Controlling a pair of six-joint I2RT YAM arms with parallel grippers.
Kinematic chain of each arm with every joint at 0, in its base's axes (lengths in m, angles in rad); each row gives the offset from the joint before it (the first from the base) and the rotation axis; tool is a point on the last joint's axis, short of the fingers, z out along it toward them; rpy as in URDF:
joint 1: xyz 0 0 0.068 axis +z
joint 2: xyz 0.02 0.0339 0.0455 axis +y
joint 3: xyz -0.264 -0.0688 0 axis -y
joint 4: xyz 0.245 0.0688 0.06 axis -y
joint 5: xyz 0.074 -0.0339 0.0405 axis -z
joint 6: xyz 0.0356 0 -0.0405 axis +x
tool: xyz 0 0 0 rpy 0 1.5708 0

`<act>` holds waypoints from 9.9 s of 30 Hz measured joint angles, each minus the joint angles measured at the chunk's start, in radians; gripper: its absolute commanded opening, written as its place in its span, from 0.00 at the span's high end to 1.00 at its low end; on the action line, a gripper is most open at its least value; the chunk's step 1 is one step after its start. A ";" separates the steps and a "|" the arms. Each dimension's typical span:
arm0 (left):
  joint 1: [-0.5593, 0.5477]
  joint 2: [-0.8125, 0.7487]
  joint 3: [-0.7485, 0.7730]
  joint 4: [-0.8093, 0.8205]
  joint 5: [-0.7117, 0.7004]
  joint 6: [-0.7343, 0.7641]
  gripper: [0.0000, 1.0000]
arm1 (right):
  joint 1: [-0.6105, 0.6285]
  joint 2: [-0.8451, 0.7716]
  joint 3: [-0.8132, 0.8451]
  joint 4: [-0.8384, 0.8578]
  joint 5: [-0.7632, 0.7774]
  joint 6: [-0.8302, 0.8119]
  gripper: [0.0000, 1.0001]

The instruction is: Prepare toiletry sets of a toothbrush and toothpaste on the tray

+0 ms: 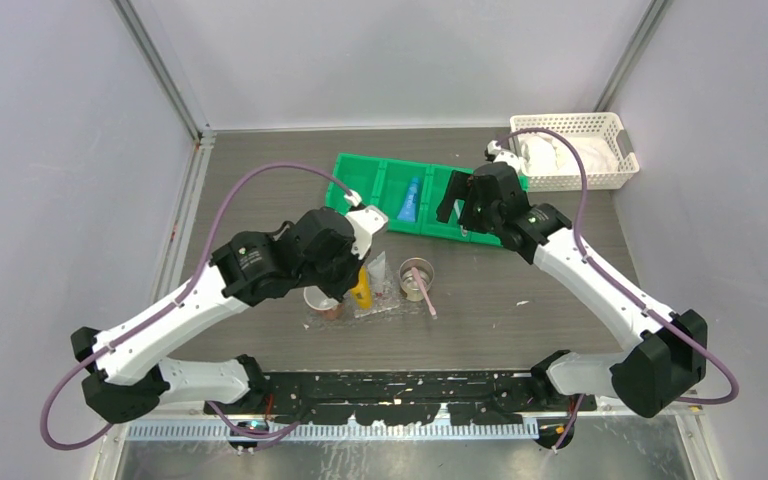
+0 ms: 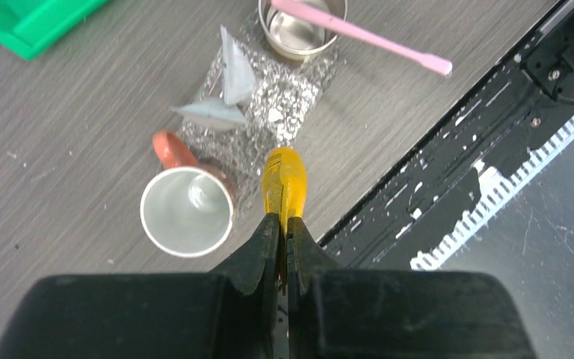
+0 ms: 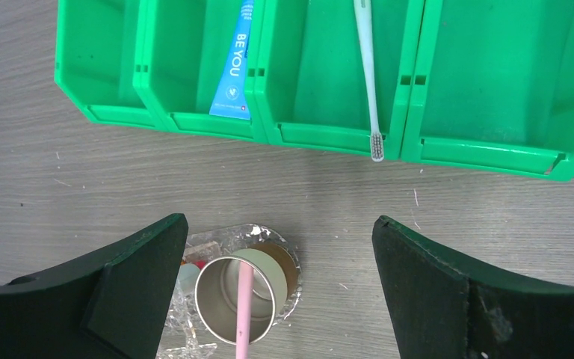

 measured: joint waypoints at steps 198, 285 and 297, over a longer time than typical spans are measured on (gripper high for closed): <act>0.013 -0.097 -0.246 0.674 -0.276 0.524 0.34 | -0.106 0.321 0.144 0.508 -0.720 0.779 0.99; 0.125 0.276 0.736 -0.029 -0.274 0.293 0.99 | -0.093 0.159 0.266 0.034 -0.563 0.240 0.40; 0.100 0.361 0.803 -0.313 0.044 0.119 0.99 | -0.165 0.002 0.216 -0.159 -0.273 -0.038 0.33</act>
